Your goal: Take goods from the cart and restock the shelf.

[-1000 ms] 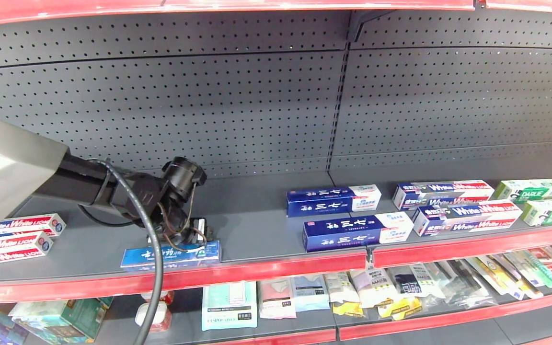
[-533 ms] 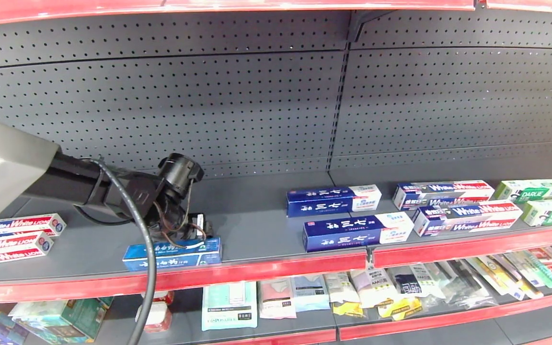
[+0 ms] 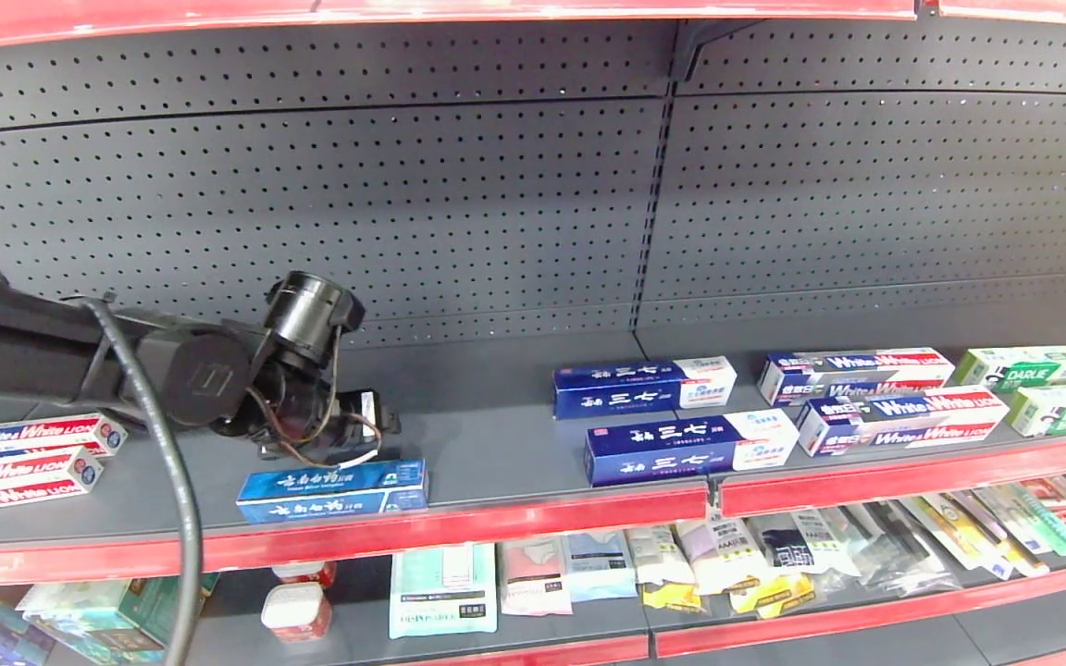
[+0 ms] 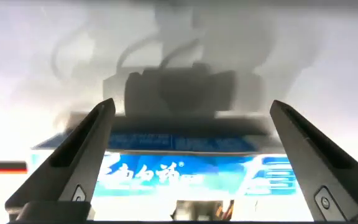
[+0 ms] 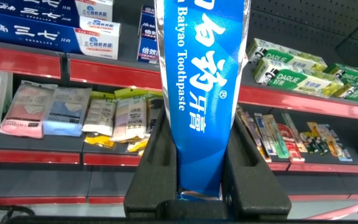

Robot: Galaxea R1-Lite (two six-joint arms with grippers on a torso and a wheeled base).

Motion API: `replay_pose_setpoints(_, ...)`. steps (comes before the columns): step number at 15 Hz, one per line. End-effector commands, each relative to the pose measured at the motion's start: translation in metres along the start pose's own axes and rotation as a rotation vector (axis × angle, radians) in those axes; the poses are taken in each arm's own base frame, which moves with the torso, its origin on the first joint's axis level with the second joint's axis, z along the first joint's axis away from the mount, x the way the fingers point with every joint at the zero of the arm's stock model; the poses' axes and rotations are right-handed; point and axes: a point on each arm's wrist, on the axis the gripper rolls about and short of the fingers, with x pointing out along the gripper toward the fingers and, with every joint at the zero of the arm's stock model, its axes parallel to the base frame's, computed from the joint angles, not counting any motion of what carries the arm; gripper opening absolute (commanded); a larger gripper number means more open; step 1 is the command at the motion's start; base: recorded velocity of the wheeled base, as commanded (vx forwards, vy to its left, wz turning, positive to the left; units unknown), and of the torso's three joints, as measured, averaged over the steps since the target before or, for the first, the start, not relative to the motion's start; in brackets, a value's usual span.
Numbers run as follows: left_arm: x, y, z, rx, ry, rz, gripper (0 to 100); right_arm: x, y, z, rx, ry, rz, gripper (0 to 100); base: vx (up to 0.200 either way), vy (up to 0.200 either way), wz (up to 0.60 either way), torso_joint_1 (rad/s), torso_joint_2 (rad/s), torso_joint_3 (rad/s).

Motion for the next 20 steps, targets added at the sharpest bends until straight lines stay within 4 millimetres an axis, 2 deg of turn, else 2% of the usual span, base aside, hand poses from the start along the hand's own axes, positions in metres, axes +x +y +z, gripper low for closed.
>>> replay_pose_setpoints(1,-0.023,0.011,0.004,-0.039,-0.096,-0.007,100,0.001,0.0,0.0,0.0,0.007,0.002,0,0.0,0.0,0.0,0.0,0.0,0.0)
replay_pose_setpoints(3,-0.043,0.019,0.003,-0.06,-0.168,-0.018,100,0.001,0.0,-0.001,0.0,0.009,0.001,0,0.0,0.0,0.0,0.0,0.0,0.0)
replay_pose_setpoints(8,-0.127,0.05,-0.024,-0.089,-0.32,-0.107,100,0.007,-0.001,0.003,0.001,0.037,0.005,0,0.0,0.0,0.0,0.0,0.0,0.0)
replay_pose_setpoints(10,-0.147,0.058,-0.036,-0.071,-0.361,-0.146,100,0.009,-0.001,0.004,0.0,0.047,0.009,0,0.0,0.0,0.0,0.0,0.0,0.0)
replay_pose_setpoints(11,-0.166,0.068,-0.05,-0.01,-0.404,-0.179,100,0.013,-0.002,0.006,0.0,0.064,0.006,0,0.0,0.0,0.0,0.0,0.0,0.0)
replay_pose_setpoints(14,-0.2,0.089,-0.083,0.102,-0.506,-0.223,100,0.019,-0.005,0.014,-0.002,0.091,-0.003,0,0.0,0.0,0.0,0.0,0.0,0.0)
replay_pose_setpoints(16,-0.207,0.101,-0.109,0.152,-0.522,-0.276,100,0.026,-0.008,0.025,-0.002,0.099,0.004,0,0.0,0.0,0.0,0.0,0.0,0.0)
replay_pose_setpoints(17,-0.208,0.109,-0.129,0.163,-0.527,-0.309,100,0.03,-0.009,0.029,-0.007,0.109,0.018,0,0.0,0.0,0.0,0.0,0.0,0.0)
replay_pose_setpoints(19,-0.212,0.12,-0.153,0.192,-0.557,-0.342,100,0.032,-0.008,0.028,-0.045,0.117,0.032,0,0.0,0.0,0.0,0.0,0.0,0.0)
replay_pose_setpoints(20,-0.214,0.129,-0.174,0.254,-0.591,-0.357,100,0.033,-0.007,0.026,-0.078,0.12,0.055,0,0.0,0.0,0.0,0.0,0.0,0.0)
